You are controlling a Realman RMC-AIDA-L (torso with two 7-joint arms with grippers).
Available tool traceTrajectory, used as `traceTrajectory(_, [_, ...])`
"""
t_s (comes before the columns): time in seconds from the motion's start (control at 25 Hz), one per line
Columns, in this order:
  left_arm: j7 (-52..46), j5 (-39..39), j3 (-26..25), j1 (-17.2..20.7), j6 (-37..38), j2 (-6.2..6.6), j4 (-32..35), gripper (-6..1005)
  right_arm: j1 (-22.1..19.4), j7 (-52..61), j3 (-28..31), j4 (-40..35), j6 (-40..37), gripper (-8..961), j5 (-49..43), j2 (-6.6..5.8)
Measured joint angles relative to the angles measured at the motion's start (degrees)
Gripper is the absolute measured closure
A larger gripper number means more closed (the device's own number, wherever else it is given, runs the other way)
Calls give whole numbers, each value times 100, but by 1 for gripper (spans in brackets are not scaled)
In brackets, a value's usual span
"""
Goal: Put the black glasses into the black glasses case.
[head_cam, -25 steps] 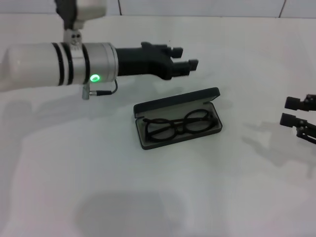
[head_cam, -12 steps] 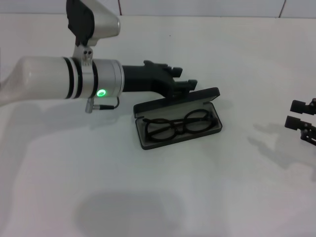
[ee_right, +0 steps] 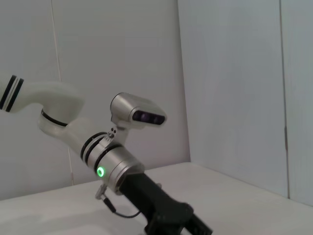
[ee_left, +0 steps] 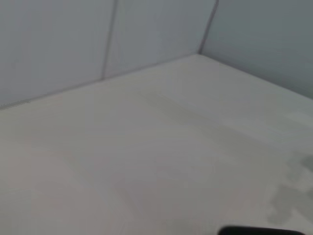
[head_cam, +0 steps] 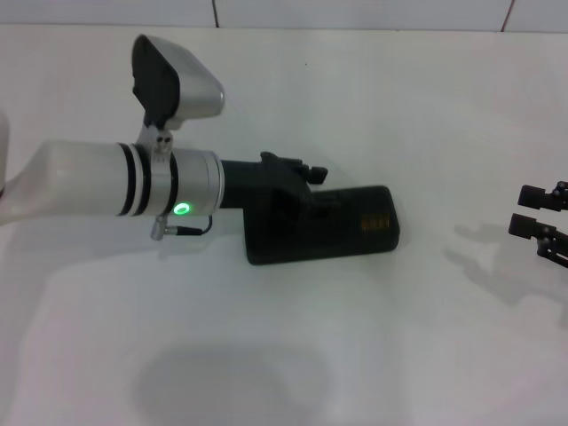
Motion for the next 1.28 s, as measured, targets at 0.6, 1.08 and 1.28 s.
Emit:
traceTrajectory(0.6, [2558,-2003,97,761,3377,128,491,451,549,-172,-100,160,-256,534,-13,149])
traceTrajectory(1.08, [3534,-1457,-475,2002,3854,292,696,163,1475,-1114,-741,1123,-368,297,11,326])
traceTrajectory(1.28, [3703,-1334,-881,2034,3828,315,378,110,1570,-1590,-750,1488,-328,112,40,350])
